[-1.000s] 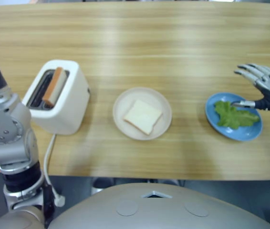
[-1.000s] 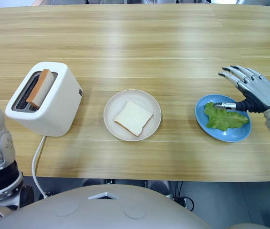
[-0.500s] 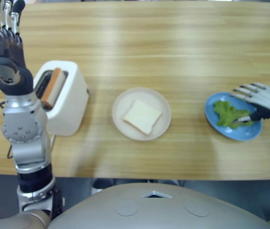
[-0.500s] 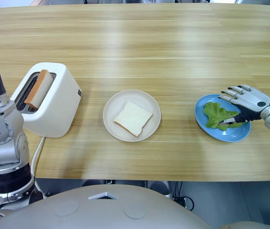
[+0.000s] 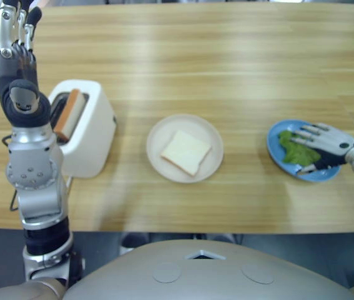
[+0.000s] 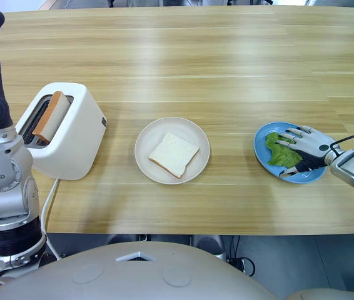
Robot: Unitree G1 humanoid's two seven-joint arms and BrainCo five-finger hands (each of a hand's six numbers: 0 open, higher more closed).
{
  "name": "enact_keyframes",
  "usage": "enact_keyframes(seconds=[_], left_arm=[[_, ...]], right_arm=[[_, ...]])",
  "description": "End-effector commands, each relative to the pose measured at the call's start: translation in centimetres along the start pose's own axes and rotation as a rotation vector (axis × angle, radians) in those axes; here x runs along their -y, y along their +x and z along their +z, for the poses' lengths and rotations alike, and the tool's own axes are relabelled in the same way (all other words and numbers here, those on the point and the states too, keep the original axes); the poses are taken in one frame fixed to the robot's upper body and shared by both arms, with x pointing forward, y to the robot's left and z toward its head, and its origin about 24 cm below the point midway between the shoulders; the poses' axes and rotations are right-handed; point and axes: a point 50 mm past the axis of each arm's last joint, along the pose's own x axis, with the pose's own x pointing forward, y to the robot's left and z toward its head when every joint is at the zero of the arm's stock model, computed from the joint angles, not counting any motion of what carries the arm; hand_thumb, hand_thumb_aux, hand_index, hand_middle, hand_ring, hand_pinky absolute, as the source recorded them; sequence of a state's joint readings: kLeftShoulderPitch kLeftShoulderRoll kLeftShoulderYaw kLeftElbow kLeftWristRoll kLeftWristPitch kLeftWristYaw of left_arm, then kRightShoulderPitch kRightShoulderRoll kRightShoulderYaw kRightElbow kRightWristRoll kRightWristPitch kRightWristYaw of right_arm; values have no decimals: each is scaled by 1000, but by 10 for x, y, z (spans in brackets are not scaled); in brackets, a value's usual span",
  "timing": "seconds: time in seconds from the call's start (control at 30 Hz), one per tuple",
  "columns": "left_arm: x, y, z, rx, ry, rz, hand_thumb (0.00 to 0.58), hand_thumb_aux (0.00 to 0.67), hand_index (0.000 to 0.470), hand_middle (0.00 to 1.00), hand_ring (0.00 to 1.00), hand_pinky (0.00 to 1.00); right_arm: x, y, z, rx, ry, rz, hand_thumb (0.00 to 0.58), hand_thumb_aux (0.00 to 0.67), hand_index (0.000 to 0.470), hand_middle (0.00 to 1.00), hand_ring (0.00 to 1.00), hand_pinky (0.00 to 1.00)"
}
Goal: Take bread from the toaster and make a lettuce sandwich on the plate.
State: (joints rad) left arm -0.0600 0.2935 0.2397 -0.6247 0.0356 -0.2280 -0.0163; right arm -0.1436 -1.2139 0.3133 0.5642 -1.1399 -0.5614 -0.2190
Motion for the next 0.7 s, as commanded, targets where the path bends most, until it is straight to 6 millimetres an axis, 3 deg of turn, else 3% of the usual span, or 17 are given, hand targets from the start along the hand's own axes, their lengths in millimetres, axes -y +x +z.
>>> enact_keyframes(seconds=[0.03, 0.23, 0.47, 0.7], left_arm=[[-1, -2, -5, -30, 13, -10, 0, 0, 0, 0, 0, 0], [-1, -2, -5, -33, 14, -14, 0, 0, 0, 0, 0, 0], [-2, -1, -5, -29, 15, -22, 0, 0, 0, 0, 0, 0], [-1, -2, -4, -27, 12, -29, 0, 0, 0, 0, 0, 0]], right_arm=[[-10, 4, -1, -2, 2, 31, 0, 0, 0, 0, 0, 0], [-16, 13, -3, -10, 35, 1, 0, 0, 0, 0, 0, 0], [-7, 8, -18, -42, 58, -85, 0, 0, 0, 0, 0, 0], [0, 7, -18, -10, 118, -156, 0, 0, 0, 0, 0, 0]])
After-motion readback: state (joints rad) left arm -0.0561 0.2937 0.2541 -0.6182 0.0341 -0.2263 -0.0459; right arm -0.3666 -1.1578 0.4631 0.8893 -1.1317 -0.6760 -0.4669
